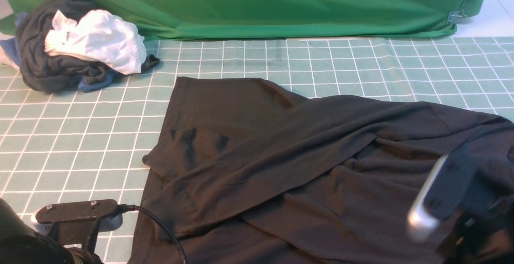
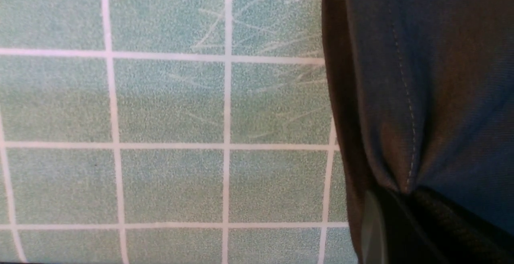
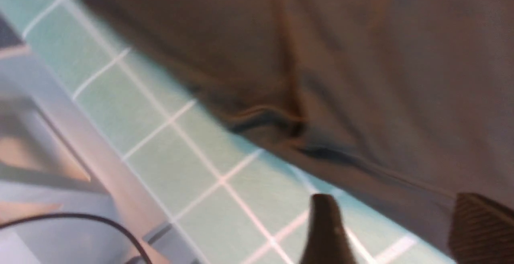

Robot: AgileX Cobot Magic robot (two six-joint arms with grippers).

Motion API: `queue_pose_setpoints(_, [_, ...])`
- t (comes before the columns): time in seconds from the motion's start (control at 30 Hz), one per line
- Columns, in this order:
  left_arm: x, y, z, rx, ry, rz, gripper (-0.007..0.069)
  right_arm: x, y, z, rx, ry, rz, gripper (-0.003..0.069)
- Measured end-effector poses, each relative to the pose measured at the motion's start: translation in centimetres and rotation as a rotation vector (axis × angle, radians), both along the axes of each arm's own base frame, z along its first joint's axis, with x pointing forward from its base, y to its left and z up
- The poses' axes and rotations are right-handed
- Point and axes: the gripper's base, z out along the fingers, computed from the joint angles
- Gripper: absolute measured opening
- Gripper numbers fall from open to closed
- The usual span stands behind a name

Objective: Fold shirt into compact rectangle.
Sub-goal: 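Grasp the near edge of the shirt at its hem and shoulder corners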

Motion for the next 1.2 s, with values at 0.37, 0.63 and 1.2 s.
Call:
queue_pose_setpoints(0.37, [0.0,0.0,0.0,0.000,0.000,-0.001,0.0014,0.1,3.1,-5.1,-0.189,0.033,0.211,0.0491])
queue_pose_setpoints(0.63, [0.0,0.0,0.0,0.000,-0.001,-0.002,0.0014,1.1,3.9,-7.1,-0.229,0.009,0.244,0.0473])
queue_pose_setpoints(1.2, [1.9,-0.9,2.9,-0.042,-0.127,-0.003,0.0014,1.3,3.3,-4.9,-0.230,-0.117,0.294,0.0045])
